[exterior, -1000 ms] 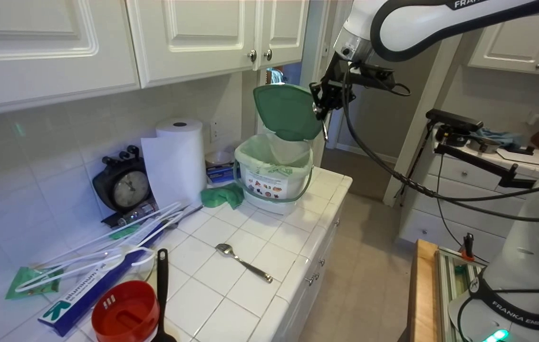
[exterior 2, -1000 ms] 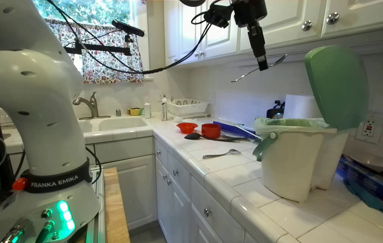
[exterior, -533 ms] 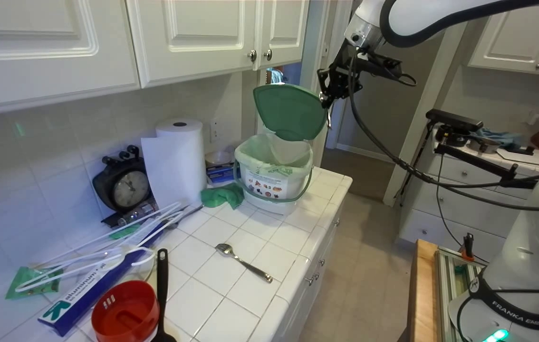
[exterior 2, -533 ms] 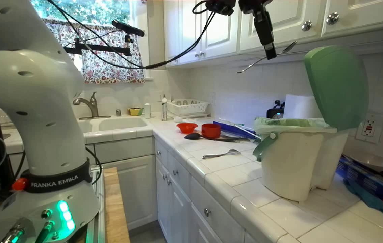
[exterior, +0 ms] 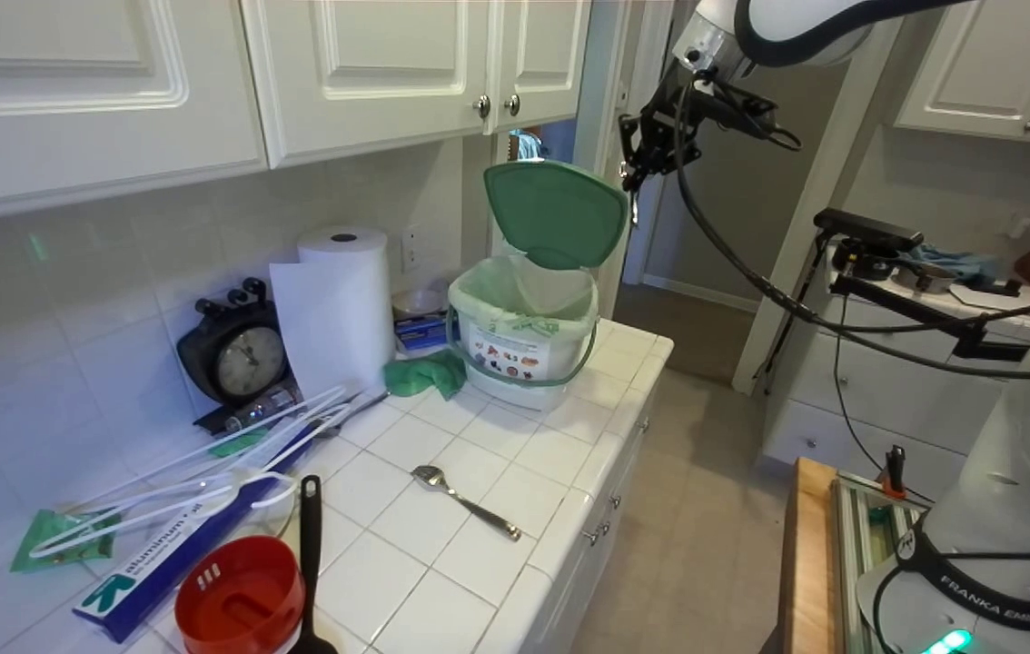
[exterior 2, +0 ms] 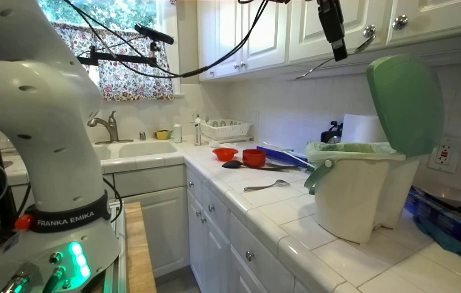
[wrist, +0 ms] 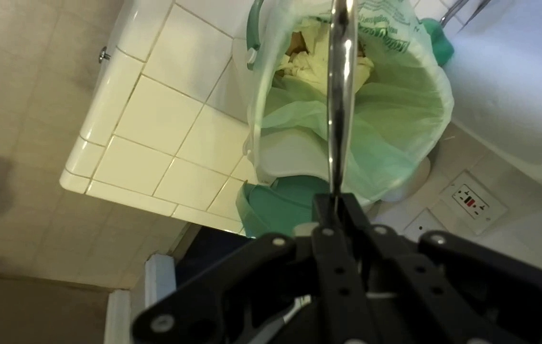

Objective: Use the spoon to close the lid of the bin

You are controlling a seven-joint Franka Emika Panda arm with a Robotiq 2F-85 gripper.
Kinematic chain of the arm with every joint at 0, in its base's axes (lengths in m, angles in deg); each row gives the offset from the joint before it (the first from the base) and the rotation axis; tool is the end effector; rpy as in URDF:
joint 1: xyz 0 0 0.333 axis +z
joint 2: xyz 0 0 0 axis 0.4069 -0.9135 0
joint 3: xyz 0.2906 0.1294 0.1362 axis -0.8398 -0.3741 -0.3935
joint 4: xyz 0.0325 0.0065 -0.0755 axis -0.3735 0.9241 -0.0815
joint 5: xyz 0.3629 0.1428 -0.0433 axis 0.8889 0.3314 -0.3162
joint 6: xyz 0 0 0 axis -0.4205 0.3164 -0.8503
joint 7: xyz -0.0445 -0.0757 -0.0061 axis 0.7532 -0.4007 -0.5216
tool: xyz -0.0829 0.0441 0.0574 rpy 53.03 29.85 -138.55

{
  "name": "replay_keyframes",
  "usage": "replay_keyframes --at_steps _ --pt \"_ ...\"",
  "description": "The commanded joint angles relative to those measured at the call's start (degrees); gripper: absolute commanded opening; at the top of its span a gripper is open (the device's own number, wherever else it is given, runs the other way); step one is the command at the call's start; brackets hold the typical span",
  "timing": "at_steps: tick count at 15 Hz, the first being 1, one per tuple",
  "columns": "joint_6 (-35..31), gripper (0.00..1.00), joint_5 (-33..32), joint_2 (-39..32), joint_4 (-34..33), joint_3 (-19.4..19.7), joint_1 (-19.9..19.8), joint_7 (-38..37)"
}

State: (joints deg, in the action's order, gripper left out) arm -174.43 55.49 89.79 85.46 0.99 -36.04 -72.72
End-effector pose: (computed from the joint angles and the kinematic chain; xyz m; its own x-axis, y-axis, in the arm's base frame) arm 0.4340 -0.1516 0.6051 0.4581 -0.8291 0.3204 -0.7961 -0.5430 -0.2671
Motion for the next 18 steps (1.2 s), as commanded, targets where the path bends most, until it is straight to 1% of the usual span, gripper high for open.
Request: replay_keyframes --at_steps 1,3,5,11,15,18 --pt "2.3 0.04 5.3 -1.1 -2.3 1.7 -0.1 4.7" --pt "2.4 0.04 6.2 -1.2 -2.9 2.3 -0.8 5.3" --pt "2.2 0.04 5.8 -1.4 -3.5 2.4 -1.7 4.9" --pt "-0.8 0.04 0.9 -3.8 -5.3 1.2 -5.2 2.0" --pt "-4.6 0.04 -6.9 -4.9 -5.3 -0.6 -7.6 -2.1" --pt "-6.5 0.04 -12.7 -5.6 -5.5 -1.6 -8.6 -5.6"
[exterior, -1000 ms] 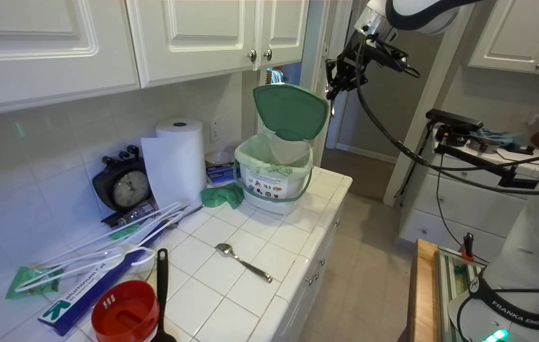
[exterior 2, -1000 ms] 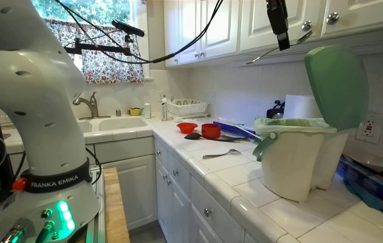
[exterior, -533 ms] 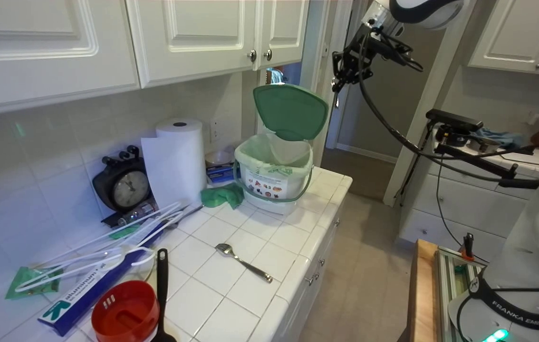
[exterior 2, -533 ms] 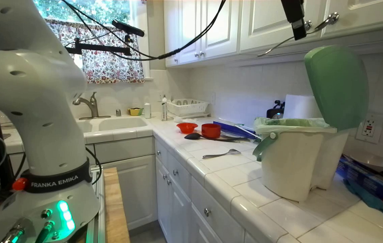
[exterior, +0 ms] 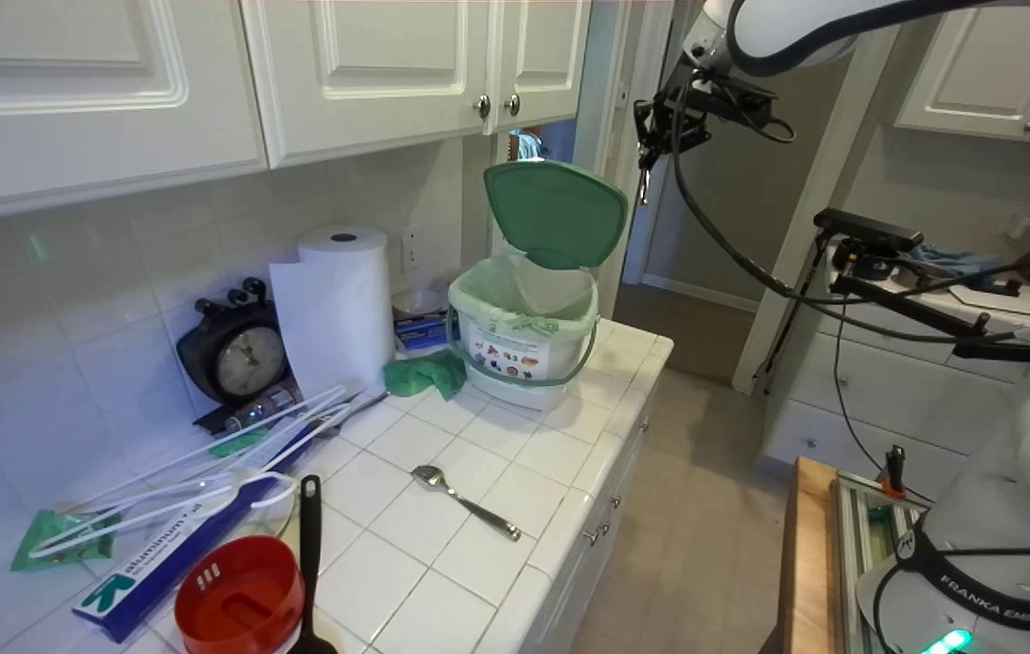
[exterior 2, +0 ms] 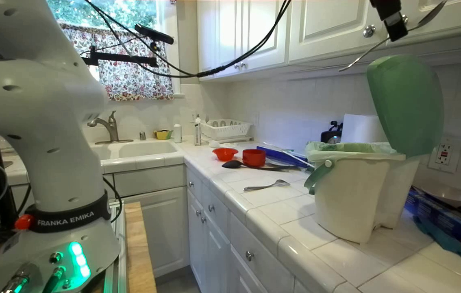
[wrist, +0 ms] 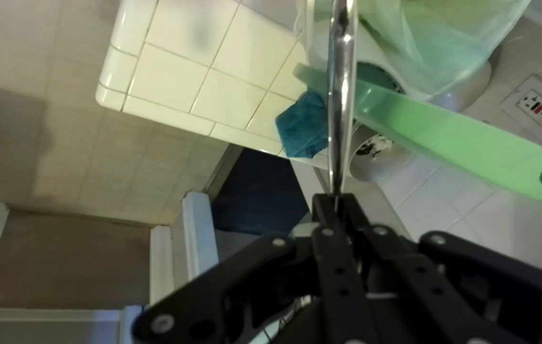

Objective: Use the spoon to close the lid of the bin

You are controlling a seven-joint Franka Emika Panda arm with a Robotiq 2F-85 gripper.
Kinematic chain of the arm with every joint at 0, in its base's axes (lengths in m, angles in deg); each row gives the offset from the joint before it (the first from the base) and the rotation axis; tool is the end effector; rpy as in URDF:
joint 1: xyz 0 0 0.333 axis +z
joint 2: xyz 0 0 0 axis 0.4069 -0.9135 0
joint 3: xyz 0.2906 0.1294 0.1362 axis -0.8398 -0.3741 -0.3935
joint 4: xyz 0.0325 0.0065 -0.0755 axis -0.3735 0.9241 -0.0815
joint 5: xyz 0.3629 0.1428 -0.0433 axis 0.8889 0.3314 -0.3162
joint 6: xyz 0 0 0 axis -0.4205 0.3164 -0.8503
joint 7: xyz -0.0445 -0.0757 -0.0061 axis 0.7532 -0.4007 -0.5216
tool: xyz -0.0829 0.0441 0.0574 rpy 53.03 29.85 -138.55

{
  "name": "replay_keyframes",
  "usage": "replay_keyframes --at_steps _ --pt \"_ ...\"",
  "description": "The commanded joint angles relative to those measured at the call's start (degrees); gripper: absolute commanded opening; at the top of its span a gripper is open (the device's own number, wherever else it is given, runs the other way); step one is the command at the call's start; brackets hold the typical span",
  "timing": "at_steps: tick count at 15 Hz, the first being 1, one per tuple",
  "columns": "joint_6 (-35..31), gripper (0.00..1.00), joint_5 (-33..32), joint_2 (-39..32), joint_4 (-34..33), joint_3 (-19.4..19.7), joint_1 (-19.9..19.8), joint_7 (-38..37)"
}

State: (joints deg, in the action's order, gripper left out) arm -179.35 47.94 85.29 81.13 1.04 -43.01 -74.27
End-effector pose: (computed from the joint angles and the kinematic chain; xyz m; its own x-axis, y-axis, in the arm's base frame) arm 0.4411 -0.2185 0.6185 0.3536 -0.8181 0.4534 -0.8437 -0.4883 -0.2231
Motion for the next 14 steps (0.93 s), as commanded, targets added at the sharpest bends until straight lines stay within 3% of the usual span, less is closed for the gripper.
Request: replay_keyframes --at_steps 1,11,14 --pt "-1.6 0.04 -6.4 -1.3 -1.4 -1.7 -1.7 -4.7" --pt "-2.3 0.04 -17.1 -2.8 -2.6 -1.9 -2.1 -9.6" --pt "-6.2 0.04 -19.7 -4.4 -2.4 -1.7 -1.9 -12.3"
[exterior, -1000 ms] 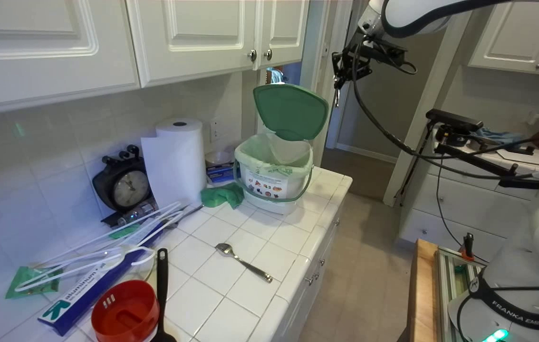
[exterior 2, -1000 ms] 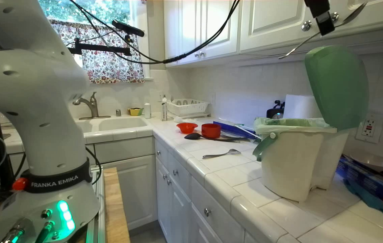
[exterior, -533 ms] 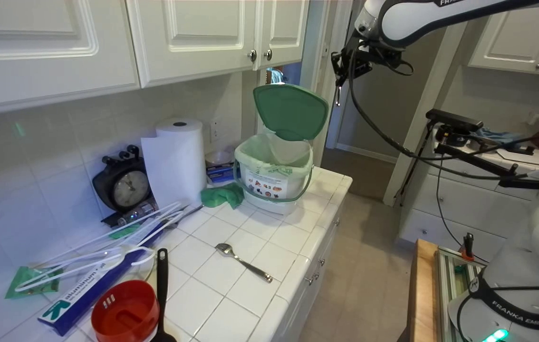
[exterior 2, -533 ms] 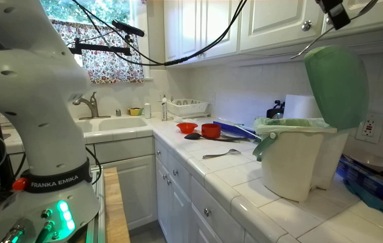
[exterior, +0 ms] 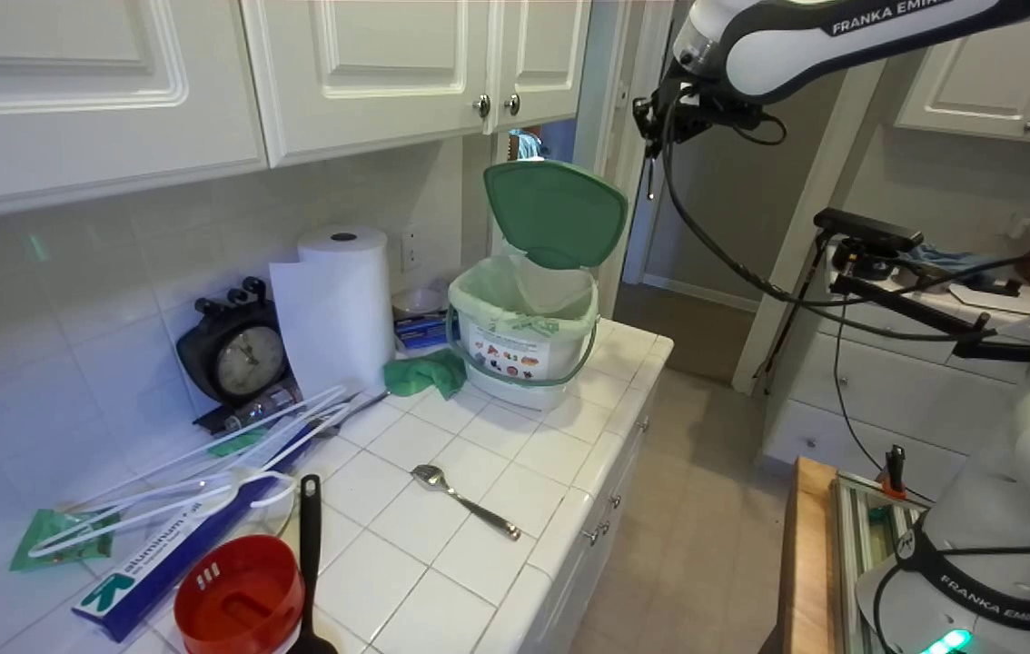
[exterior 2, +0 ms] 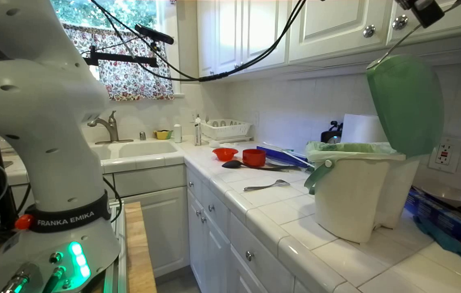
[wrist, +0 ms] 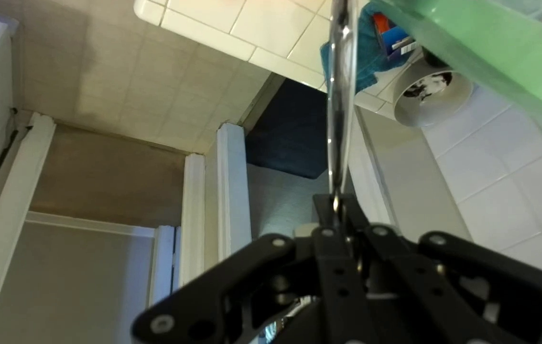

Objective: Use the spoon to close the lid of the bin

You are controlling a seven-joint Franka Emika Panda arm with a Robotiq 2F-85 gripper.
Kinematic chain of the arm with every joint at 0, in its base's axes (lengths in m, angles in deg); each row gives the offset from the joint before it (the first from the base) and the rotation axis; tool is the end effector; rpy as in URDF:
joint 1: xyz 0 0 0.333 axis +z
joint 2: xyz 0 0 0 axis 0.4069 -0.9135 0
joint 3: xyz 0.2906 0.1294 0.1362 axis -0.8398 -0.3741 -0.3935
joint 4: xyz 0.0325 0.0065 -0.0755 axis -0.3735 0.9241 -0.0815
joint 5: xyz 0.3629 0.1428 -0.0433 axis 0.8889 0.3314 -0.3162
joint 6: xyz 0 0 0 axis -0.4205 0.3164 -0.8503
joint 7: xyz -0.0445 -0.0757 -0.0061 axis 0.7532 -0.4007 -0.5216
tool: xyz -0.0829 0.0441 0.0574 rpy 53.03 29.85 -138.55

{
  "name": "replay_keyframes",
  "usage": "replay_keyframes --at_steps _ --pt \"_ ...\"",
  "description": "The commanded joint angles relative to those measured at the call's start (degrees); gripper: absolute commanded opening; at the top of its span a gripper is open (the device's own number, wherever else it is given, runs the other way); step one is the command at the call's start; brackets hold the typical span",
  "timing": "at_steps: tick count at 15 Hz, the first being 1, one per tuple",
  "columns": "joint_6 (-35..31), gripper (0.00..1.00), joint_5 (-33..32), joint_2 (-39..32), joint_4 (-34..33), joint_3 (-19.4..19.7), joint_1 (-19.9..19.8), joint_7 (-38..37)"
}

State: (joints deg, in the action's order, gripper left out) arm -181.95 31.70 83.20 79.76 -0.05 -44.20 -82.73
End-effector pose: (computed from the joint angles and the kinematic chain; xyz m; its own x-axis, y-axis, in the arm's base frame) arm 0.4536 -0.2257 0.6201 0.3369 -0.7201 0.6066 -0.8681 -0.4871 -0.0961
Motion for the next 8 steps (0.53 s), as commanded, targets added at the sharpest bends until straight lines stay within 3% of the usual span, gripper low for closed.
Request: replay_keyframes --at_steps 1,8 --pt "-5.0 0.04 -4.1 -2.8 -1.0 -0.5 -0.6 -4.4" --pt "-11.8 0.04 -8.6 -5.5 -1.2 -0.4 0.0 -9.5"
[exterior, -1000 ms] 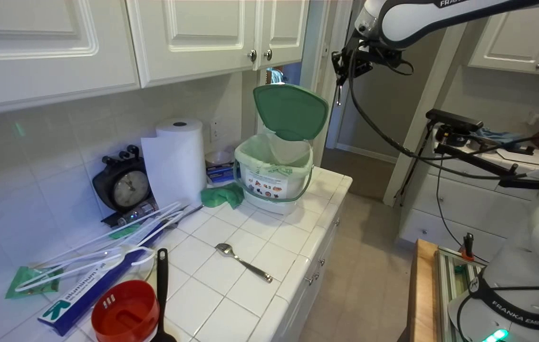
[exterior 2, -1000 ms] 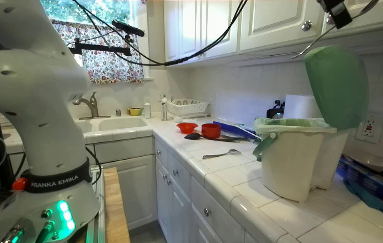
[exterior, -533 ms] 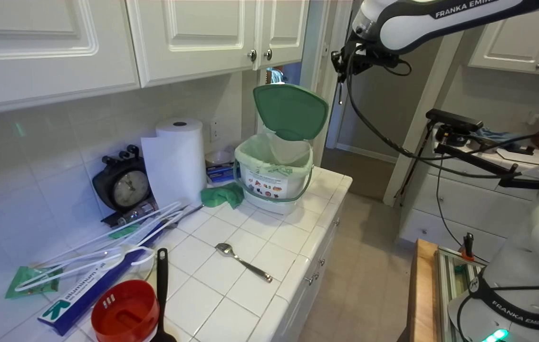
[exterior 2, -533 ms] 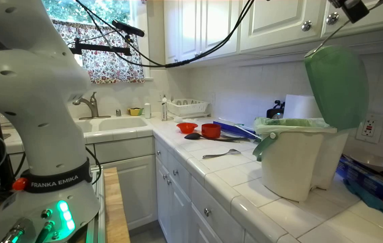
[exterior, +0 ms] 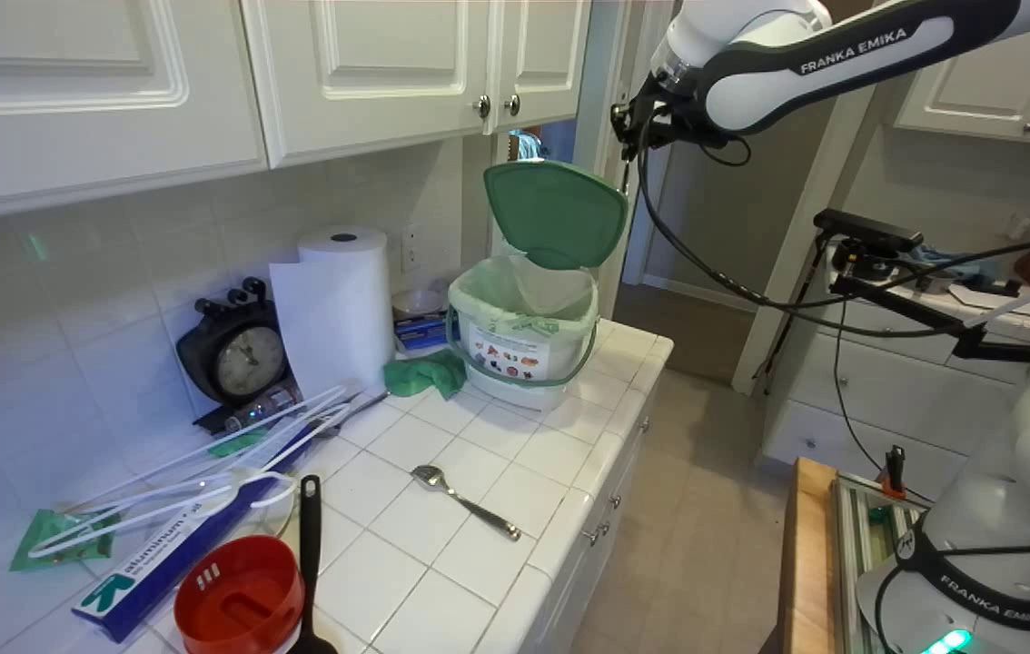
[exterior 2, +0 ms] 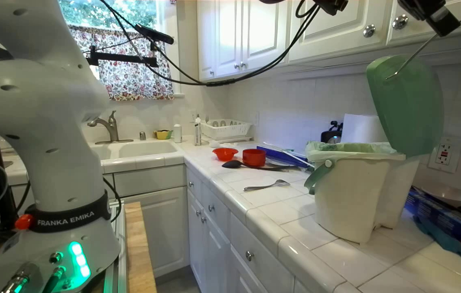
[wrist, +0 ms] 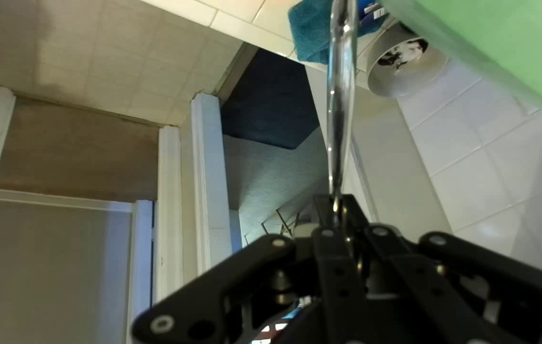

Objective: Use the spoon to close the lid of the bin

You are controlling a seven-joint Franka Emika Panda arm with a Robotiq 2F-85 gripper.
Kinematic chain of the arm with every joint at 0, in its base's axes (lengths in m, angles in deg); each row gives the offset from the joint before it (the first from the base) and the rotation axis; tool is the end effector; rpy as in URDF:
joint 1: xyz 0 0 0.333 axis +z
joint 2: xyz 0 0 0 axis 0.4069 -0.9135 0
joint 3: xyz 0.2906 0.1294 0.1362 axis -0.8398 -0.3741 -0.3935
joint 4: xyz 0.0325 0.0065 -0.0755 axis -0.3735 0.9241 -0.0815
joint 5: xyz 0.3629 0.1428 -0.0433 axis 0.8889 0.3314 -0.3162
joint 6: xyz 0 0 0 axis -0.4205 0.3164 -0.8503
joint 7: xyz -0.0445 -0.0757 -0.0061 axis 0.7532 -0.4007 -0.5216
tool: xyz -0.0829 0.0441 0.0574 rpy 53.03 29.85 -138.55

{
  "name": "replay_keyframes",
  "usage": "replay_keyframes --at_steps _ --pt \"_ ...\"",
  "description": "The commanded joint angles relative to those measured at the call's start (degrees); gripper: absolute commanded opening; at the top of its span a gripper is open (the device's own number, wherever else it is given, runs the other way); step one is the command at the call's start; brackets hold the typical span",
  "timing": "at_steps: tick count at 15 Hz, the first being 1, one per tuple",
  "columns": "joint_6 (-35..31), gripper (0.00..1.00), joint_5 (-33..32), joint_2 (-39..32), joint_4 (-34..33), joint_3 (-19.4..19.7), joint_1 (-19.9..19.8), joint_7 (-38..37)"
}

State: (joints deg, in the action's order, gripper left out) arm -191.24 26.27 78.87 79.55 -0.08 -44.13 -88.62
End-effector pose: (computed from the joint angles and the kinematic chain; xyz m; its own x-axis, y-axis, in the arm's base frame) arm 0.4840 -0.2249 0.6021 0.2993 -0.6769 0.6724 -0.8449 -0.5155 -0.1428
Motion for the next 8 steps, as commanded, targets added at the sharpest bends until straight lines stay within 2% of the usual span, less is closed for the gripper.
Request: replay_keyframes --at_steps 1,8 --pt "-3.3 0.04 -3.8 -1.3 -1.0 -0.4 0.1 -4.3" --pt "-7.4 0.04 -3.4 -3.1 -1.2 -0.5 1.3 -6.3"
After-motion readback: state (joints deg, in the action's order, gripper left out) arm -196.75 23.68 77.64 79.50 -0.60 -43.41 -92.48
